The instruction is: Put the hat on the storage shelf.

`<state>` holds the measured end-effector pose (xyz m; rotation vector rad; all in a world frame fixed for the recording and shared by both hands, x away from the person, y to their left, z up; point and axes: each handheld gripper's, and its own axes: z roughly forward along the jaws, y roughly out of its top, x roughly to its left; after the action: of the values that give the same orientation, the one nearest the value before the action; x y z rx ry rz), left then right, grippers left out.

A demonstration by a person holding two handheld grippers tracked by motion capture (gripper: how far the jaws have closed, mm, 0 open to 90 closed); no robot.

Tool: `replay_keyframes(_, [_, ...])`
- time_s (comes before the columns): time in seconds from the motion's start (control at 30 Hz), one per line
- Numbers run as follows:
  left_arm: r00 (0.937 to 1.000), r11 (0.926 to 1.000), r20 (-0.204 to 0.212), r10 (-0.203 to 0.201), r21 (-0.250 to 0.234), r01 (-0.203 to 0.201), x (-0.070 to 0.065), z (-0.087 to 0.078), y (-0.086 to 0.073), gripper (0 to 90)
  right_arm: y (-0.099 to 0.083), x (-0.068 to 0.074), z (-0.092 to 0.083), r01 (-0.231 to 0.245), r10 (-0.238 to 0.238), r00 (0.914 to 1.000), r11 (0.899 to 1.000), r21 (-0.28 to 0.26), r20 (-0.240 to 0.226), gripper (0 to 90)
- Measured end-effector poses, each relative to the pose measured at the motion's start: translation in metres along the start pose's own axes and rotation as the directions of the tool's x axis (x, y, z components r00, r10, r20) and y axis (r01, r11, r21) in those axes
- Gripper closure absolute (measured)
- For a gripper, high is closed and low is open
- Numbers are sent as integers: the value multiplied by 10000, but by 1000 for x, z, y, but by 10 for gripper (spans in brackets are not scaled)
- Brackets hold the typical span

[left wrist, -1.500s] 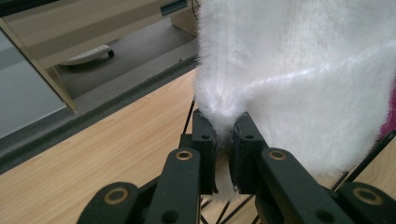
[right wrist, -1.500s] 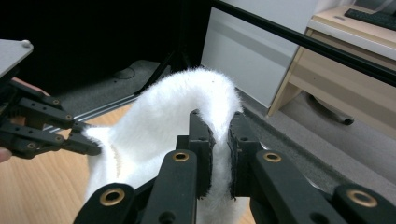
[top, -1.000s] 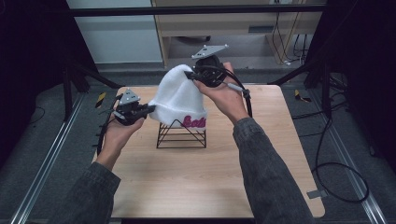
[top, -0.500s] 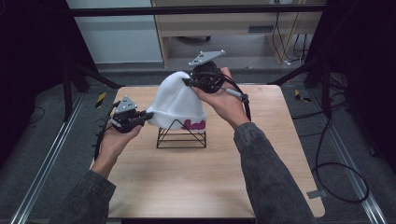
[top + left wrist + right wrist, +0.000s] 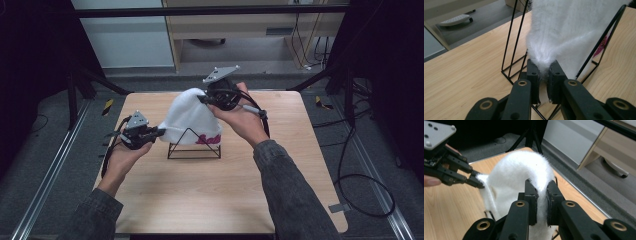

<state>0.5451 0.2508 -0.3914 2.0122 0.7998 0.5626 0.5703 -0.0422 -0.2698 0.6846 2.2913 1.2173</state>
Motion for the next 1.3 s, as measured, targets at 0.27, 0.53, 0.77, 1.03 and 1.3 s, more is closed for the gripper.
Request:
replay_keyframes(0.27, [10000, 10000, 31, -40, 55, 40, -1, 2, -4, 818, -6, 2, 3, -113, 114, 9999, 9998, 139, -74, 822])
replay_keyframes(0.53, [9998, 9999, 187, 20, 165, -23, -1, 5, -13, 817, -11, 6, 7, -186, 191, 9996, 9996, 229, -187, 821])
replay_keyframes(0.77, [9997, 9996, 223, -112, 262, 106, -2, 8, -20, 817, -14, 9, 12, -193, 202, 9995, 9992, 354, -250, 818])
replay_keyframes(1.03, [9992, 9986, 301, -247, 472, 232, 0, 13, -31, 817, -17, 15, 20, -200, 223, 9989, 9983, 540, -409, 815])
replay_keyframes(1.3, [9992, 9969, 328, -225, 760, 199, 1, 18, -39, 816, -23, 20, 29, -213, 256, 9983, 9966, 795, -528, 815])
